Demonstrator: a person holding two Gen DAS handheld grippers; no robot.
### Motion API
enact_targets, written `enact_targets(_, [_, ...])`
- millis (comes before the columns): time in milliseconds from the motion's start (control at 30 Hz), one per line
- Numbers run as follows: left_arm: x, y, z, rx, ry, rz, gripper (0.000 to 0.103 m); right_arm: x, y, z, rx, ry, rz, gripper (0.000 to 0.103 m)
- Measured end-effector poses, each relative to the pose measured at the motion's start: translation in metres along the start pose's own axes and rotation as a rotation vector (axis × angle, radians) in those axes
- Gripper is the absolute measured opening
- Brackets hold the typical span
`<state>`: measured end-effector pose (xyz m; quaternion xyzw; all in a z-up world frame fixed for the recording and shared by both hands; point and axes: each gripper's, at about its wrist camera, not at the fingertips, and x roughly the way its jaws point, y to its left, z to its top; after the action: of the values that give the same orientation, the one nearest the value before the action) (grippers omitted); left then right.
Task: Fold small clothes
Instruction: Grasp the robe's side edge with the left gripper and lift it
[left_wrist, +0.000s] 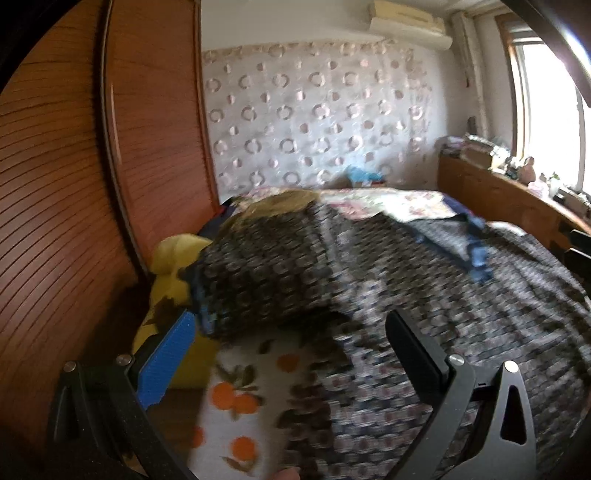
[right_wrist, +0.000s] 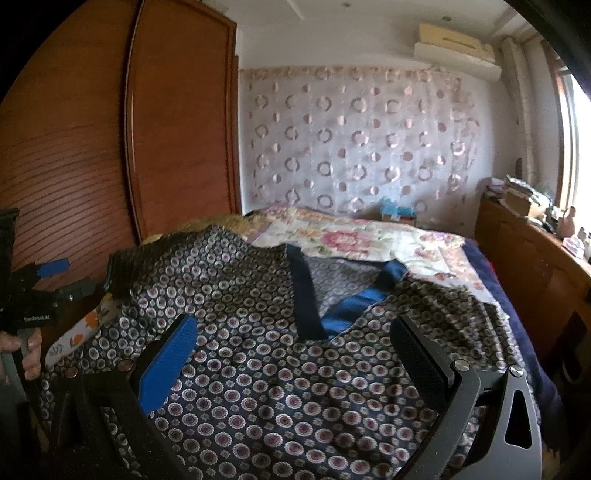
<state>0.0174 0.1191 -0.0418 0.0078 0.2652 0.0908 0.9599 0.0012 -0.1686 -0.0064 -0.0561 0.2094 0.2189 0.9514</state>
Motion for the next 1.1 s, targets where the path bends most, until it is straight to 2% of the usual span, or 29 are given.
enact_targets(167, [0.020, 0.023, -0.006, 0.027, 0.049, 0.013, 0.103, 0.015, 0.000, 0.003, -0.030, 0.060, 0.028, 0.103])
enact_targets(300, [0.040, 0.033, -0.010, 0.061, 0.108, 0.004, 0.096, 0.015, 0.001, 0.006, -0.052, 0.079, 0.044, 0.103])
enact_targets(433, [0.064, 0.036, -0.011, 0.084, 0.187, -0.023, 0.082, 0.018, 0.005, 0.005, -0.071, 0.099, 0.053, 0.103])
enact_targets(533, [0.077, 0.031, -0.008, 0.132, 0.225, -0.032, 0.074, 0.018, 0.002, 0.005, -0.072, 0.110, 0.056, 0.103])
enact_targets(633, [0.090, 0.031, -0.005, 0.138, 0.261, -0.049, 0.063, 0.020, 0.001, 0.007, -0.070, 0.117, 0.054, 0.103])
enact_targets(700, [0.097, 0.033, -0.004, 0.150, 0.257, -0.039, 0.045, 0.020, 0.000, 0.007, -0.067, 0.120, 0.055, 0.103])
enact_targets(767, [0.101, 0.033, -0.003, 0.160, 0.269, -0.047, 0.022, 0.020, -0.001, 0.006, -0.065, 0.123, 0.053, 0.103])
enact_targets(833, [0.099, 0.036, 0.000, 0.153, 0.249, -0.060, 0.008, 0.018, -0.001, 0.003, -0.058, 0.132, 0.051, 0.103])
enact_targets(967, [0.079, 0.044, 0.017, 0.100, 0.165, -0.084, 0.003, 0.024, -0.005, -0.002, -0.031, 0.133, 0.046, 0.103])
enact_targets(1100, [0.057, 0.037, 0.039, 0.107, 0.089, -0.119, 0.003, 0.020, -0.013, -0.004, -0.003, 0.137, 0.038, 0.103])
